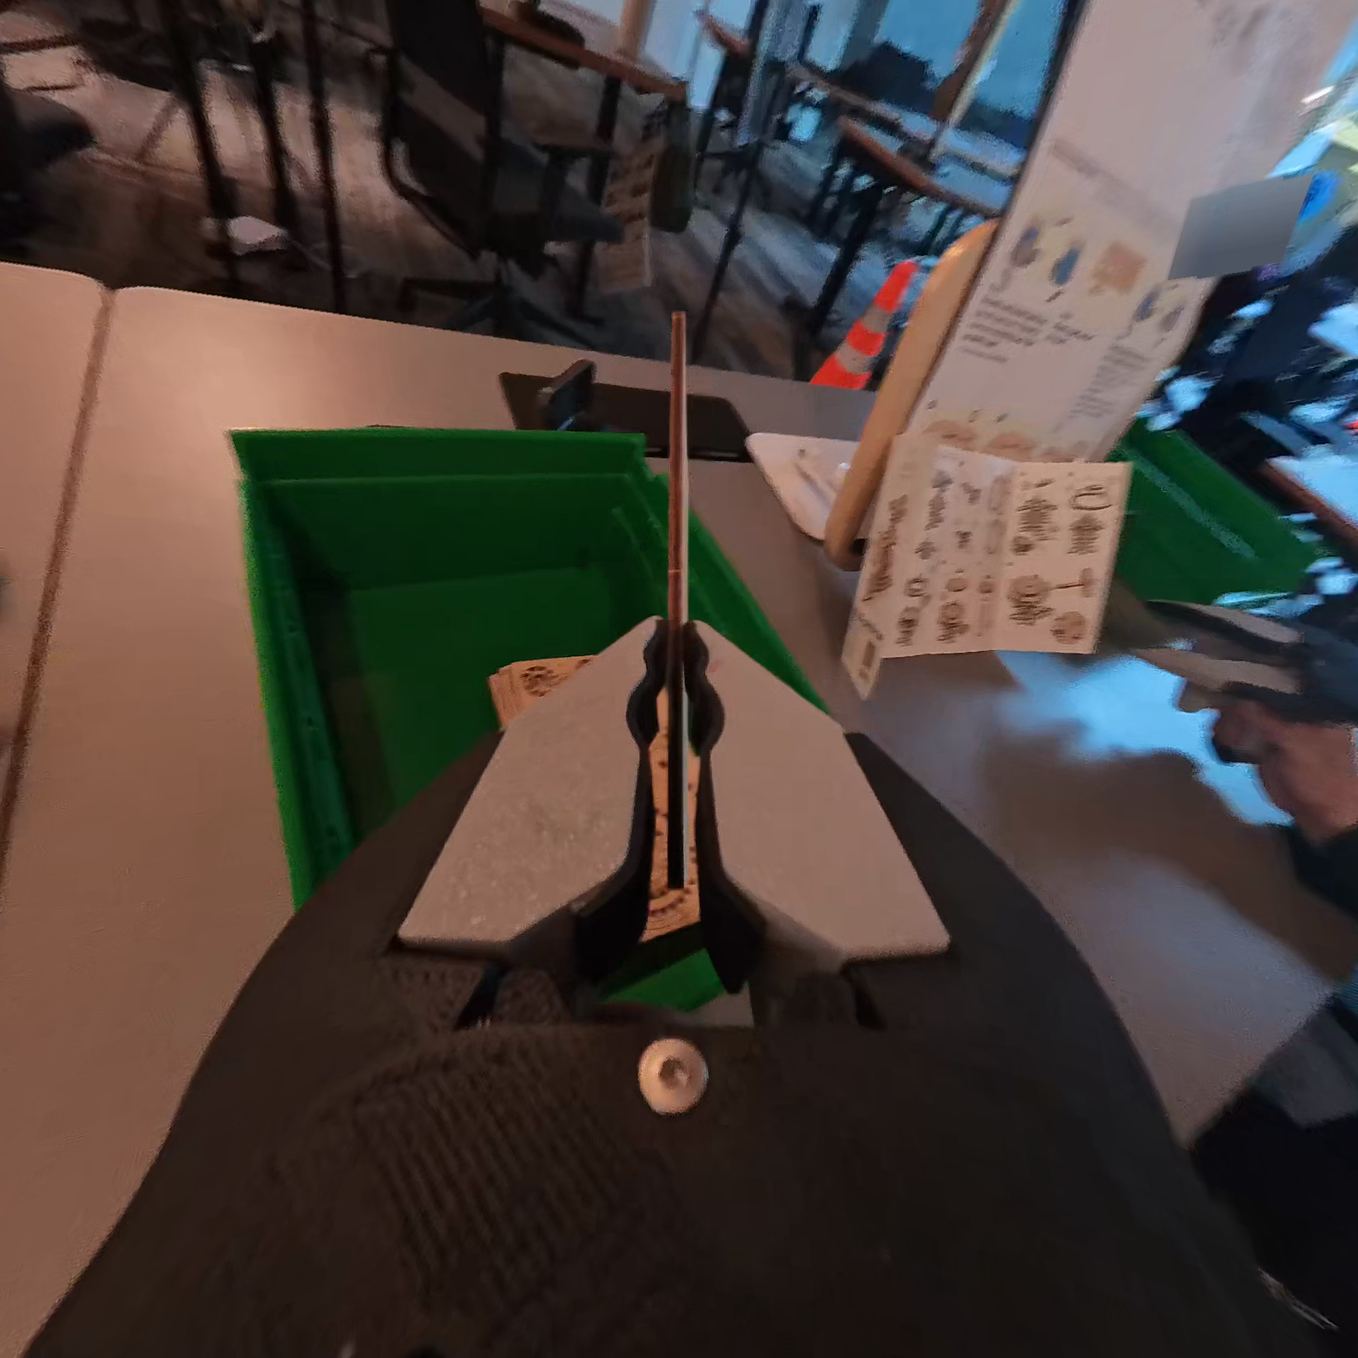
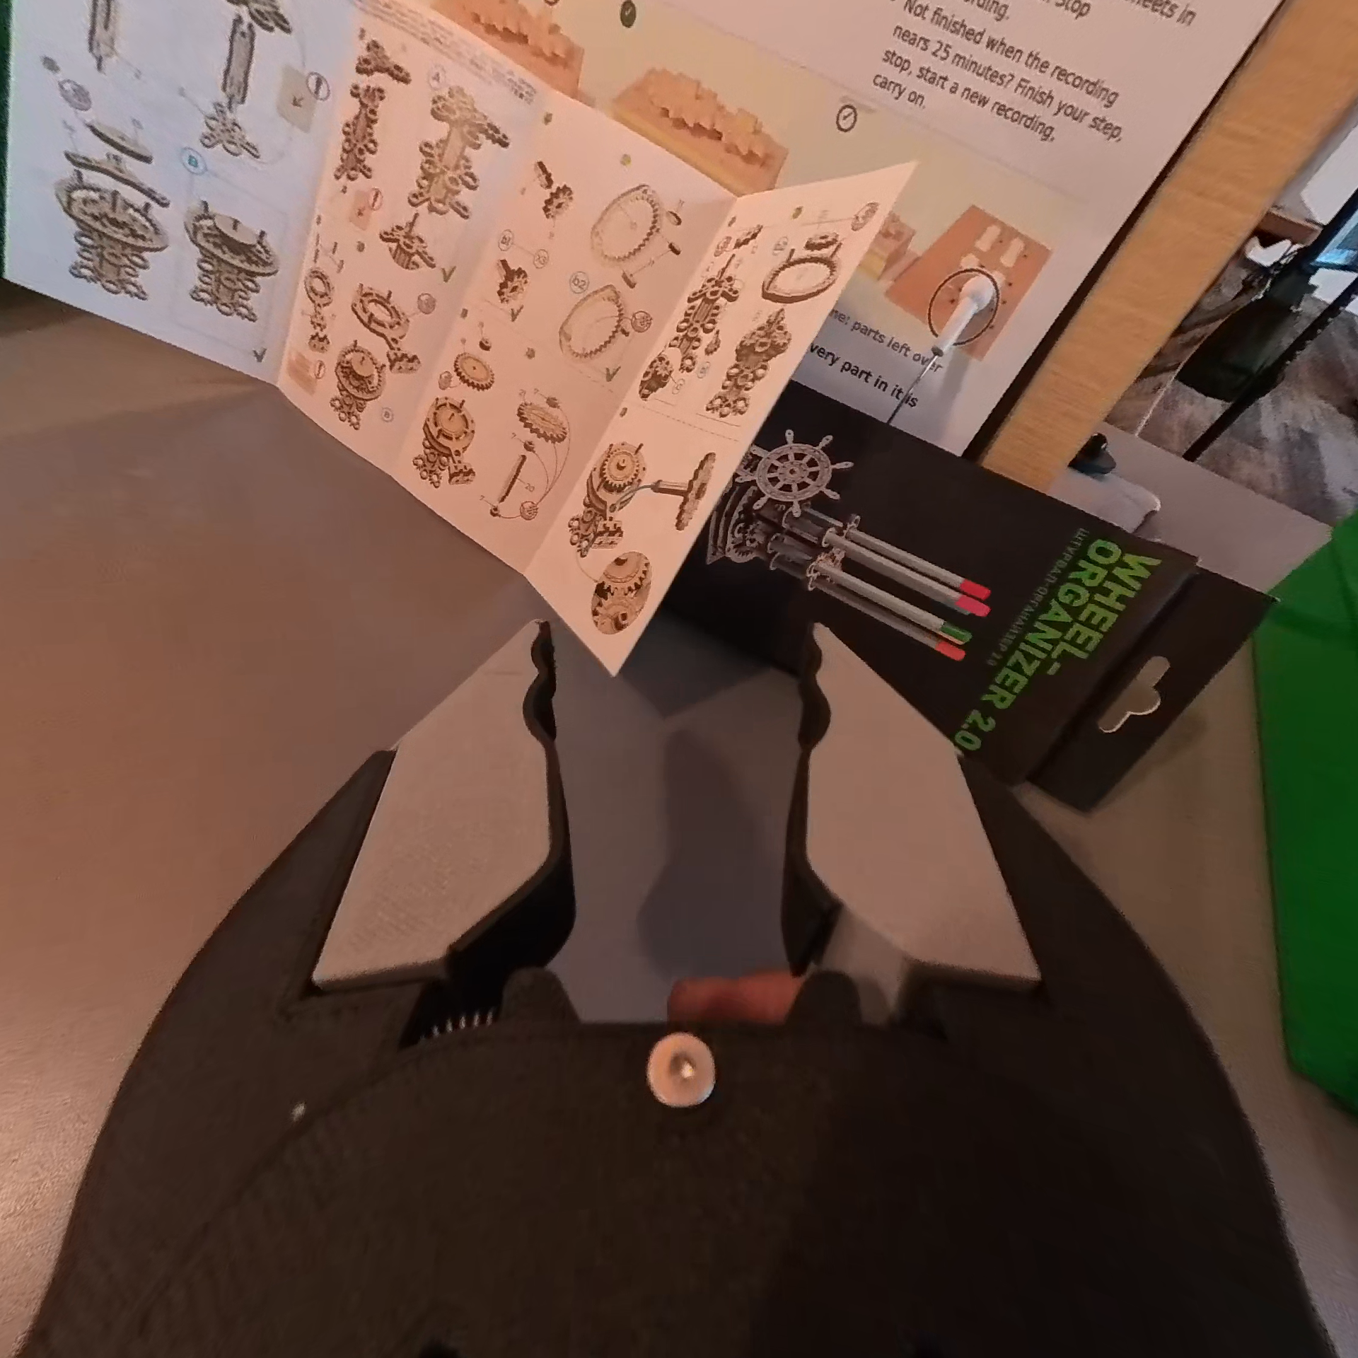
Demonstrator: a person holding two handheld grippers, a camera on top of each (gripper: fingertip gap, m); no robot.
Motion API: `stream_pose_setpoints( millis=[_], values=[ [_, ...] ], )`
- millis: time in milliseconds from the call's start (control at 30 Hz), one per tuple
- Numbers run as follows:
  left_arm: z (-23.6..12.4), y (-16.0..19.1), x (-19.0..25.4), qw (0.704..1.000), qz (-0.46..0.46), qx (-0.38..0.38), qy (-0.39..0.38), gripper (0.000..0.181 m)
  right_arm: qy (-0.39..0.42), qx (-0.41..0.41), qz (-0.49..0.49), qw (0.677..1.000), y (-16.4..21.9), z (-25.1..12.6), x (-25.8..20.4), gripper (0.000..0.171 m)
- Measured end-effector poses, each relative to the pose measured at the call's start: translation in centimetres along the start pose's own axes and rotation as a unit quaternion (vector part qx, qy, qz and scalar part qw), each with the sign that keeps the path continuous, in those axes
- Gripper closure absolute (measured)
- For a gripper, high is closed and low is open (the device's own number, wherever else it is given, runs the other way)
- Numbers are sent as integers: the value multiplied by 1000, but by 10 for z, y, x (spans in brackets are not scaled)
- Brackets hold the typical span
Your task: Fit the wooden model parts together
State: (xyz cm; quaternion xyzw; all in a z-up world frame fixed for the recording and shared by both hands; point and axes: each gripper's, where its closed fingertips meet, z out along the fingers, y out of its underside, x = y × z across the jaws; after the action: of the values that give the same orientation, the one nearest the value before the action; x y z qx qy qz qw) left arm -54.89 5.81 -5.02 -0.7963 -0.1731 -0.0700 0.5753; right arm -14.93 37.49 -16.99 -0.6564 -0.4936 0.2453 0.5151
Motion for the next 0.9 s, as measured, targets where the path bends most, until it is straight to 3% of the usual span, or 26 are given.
stream_pose_setpoints(
  millis=[367, 767, 900],
  values=[
    [46, 51, -96, 966, 11, -129, -223, 180, 13, -1, -15, 1000, 2, -1, 2, 108],
    [37, 56, -124, 938, 72, -184, -286, 179, -4, 3, -26, 1000, -3, -3, -9, 107],
    [32, 59, -135, 913, 111, -212, -329, 176, -6, 15, -32, 999, -10, -8, -11, 107]
  ],
)
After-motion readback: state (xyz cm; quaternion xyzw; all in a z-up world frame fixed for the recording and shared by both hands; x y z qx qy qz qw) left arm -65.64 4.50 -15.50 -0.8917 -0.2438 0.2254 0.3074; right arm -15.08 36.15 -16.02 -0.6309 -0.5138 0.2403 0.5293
